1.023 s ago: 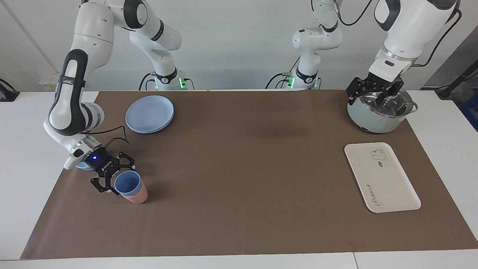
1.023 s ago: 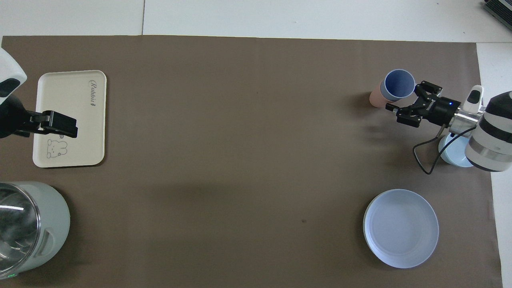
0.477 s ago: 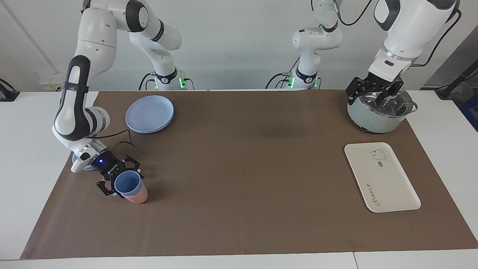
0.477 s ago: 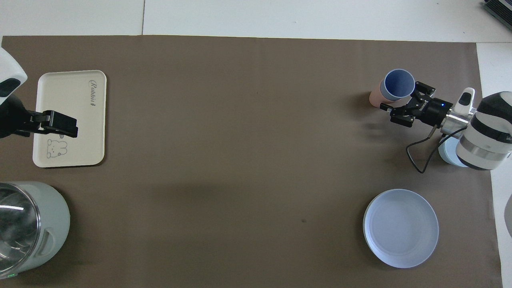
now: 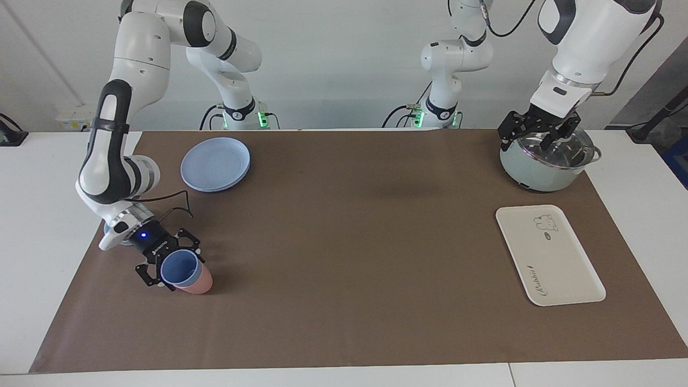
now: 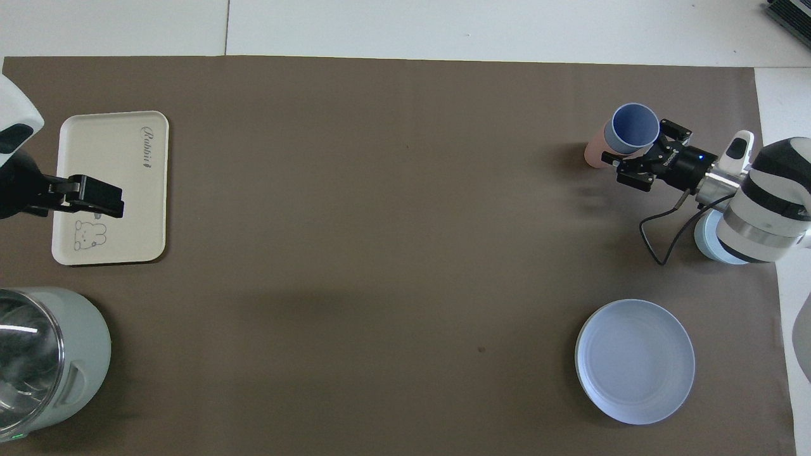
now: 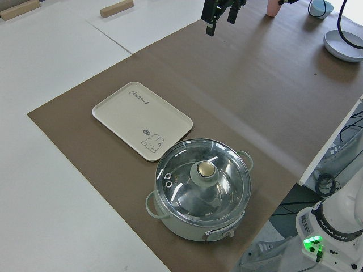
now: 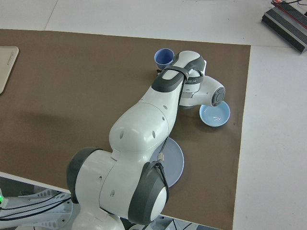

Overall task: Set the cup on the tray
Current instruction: 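Lift the blue cup with the right gripper while the left gripper reaches over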

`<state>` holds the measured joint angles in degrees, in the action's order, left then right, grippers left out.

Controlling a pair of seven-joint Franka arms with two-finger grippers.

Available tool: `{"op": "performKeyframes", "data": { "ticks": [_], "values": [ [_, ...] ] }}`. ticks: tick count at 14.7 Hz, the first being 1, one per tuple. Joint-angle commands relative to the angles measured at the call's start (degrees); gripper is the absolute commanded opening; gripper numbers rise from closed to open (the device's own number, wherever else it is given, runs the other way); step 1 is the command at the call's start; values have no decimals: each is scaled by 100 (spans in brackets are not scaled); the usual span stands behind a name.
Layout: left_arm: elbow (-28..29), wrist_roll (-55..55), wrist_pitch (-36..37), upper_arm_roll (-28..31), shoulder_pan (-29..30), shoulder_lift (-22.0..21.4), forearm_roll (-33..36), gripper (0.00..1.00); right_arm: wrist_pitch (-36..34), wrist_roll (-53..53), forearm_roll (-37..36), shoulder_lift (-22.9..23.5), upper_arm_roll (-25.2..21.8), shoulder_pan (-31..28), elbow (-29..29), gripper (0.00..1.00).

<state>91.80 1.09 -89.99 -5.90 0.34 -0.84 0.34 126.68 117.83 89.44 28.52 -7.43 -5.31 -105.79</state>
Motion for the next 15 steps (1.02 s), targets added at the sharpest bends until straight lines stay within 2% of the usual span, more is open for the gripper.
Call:
{"op": "performKeyframes", "data": {
  "ticks": [1,2,3,4,5,9,10,12,15],
  "values": [
    [137,-65,-63,10,1,-136,-43,100,120,170,241,110,5,83,111,100],
    [137,-74,-80,10,10,-136,-43,100,120,266,250,110,5,92,111,98],
    [137,-65,-185,10,1,-127,-43,100,120,371,232,110,5,92,111,79],
    [137,-22,-282,10,-8,-127,-43,100,120,563,241,110,5,92,120,16],
    [137,-12,-309,-8,-17,-127,-52,100,120,574,241,101,5,92,111,0],
    [145,-39,-326,-8,-25,-127,-139,100,172,303,66,-82,-4,231,129,0],
    [145,-4,-405,-8,-25,-127,-235,100,251,180,-231,-249,-13,250,120,0],
    [285,66,-712,-8,-34,-136,-394,100,287,-598,-1335,-661,-22,259,76,0],
    [435,233,-967,-8,-34,-136,-1227,100,173,-2198,-3286,-1391,4,276,58,0]
  ]
}}
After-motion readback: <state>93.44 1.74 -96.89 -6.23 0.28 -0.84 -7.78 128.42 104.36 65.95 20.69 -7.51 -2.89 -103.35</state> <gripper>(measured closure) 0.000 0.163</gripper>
